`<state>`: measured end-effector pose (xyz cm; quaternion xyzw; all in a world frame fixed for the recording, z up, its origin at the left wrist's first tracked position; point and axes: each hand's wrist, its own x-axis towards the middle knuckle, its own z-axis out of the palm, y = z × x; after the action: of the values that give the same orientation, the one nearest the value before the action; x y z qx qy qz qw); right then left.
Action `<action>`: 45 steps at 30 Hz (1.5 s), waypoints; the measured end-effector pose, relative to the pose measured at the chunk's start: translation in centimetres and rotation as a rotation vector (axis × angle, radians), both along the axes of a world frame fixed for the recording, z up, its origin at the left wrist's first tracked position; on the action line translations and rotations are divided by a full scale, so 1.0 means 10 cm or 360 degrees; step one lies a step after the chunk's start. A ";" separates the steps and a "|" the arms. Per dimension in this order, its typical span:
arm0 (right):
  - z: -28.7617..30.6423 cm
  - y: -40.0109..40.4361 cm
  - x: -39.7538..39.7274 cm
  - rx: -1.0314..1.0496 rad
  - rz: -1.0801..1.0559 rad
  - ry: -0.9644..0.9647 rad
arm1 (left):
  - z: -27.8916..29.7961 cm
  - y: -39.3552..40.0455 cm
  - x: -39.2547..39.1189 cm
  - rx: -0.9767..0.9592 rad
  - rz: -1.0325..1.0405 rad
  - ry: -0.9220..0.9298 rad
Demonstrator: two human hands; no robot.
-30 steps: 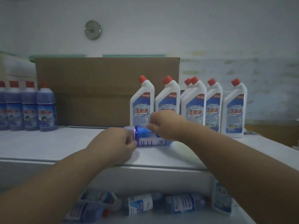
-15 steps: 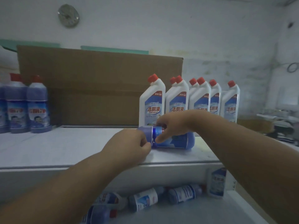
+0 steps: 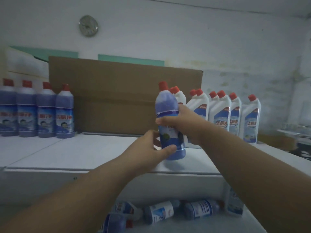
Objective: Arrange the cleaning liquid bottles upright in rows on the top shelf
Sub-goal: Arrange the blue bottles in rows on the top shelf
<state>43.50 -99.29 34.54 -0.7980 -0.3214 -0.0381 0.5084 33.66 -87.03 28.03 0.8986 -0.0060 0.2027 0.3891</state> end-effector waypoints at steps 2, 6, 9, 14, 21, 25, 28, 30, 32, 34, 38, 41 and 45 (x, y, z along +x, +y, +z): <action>0.01 0.24 -0.14 0.0214 0.0028 0.0050 | 0.04 0.14 -0.09 -0.0035 -0.0017 -0.0094; 0.12 0.71 -0.46 0.0283 0.0224 0.0090 | 0.13 0.70 -0.35 -0.0187 -0.0096 -0.0135; 0.16 1.11 -0.66 0.0279 0.0470 0.0179 | 0.17 1.27 -0.61 -0.0229 -0.0169 -0.0109; 0.11 2.09 -0.99 0.0258 0.0531 0.0116 | 0.22 2.35 -1.01 -0.0135 -0.0185 0.0070; 0.09 3.21 -1.28 0.0207 0.0514 -0.0080 | 0.20 3.45 -1.30 -0.0058 -0.0103 0.0148; 0.09 3.75 -1.36 0.0199 0.0371 -0.0159 | 0.11 3.94 -1.45 0.0044 0.0026 0.0135; 0.07 4.16 -1.46 0.0074 0.0340 -0.0207 | 0.03 4.28 -1.58 0.0078 0.0127 0.0133; 0.07 4.40 -1.55 -0.0004 0.0337 -0.0211 | -0.02 4.49 -1.65 0.0072 0.0127 0.0158; 0.08 4.62 -1.63 -0.0047 0.0355 -0.0180 | -0.02 4.72 -1.72 0.0106 0.0102 0.0189; 0.07 4.84 -1.72 -0.0093 0.0334 -0.0160 | -0.01 4.95 -1.80 0.0229 0.0107 0.0203; 0.06 5.22 -1.83 -0.0159 0.0192 -0.0228 | -0.01 5.48 -1.87 0.0536 0.0207 0.0284; 0.04 5.48 -1.82 -0.0155 0.0058 -0.0182 | -0.01 5.81 -1.88 0.0753 0.0301 0.0387; 0.03 5.77 -1.85 -0.0204 -0.0097 -0.0215 | -0.01 6.09 -1.84 0.0849 0.0274 0.0370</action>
<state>24.96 -41.63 34.80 -0.8339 -0.3323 -0.0868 0.4321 15.28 -26.09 27.90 0.9835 0.0617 0.1218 0.1188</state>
